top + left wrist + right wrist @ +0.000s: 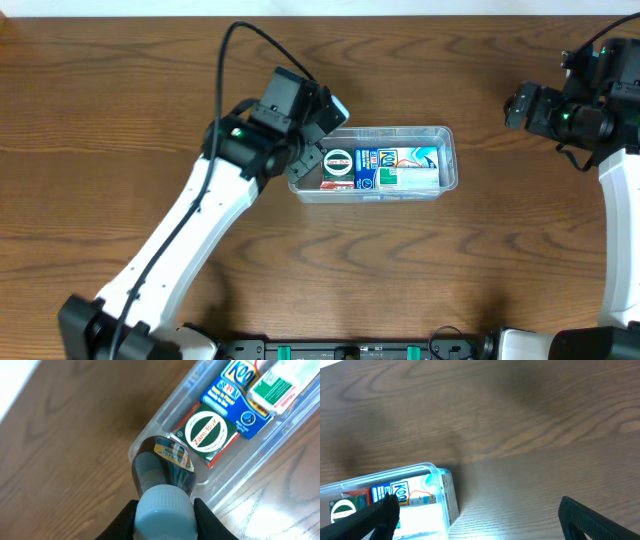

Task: Pack container
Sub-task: 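Carry the brown bottle over the container and lower it inside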

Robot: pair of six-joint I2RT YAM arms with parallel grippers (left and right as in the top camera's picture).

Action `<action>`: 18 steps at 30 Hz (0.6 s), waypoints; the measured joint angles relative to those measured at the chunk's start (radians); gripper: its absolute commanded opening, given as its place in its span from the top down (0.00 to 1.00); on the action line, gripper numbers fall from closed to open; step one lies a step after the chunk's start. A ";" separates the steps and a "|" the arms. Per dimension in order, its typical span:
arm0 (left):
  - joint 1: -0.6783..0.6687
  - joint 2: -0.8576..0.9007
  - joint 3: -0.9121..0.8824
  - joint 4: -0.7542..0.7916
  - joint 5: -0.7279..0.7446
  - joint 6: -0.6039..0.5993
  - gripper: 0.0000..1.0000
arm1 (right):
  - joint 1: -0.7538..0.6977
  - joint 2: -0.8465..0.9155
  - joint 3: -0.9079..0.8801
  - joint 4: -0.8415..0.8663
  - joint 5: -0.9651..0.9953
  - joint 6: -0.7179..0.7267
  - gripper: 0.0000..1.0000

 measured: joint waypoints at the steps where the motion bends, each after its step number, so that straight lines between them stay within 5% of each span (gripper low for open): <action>1: 0.000 0.014 0.000 -0.005 0.000 0.000 0.89 | 0.000 0.000 0.000 0.000 0.000 0.000 0.01; 18: 0.000 0.117 -0.005 -0.064 0.042 0.030 0.89 | 0.000 0.000 0.000 0.000 0.000 0.000 0.01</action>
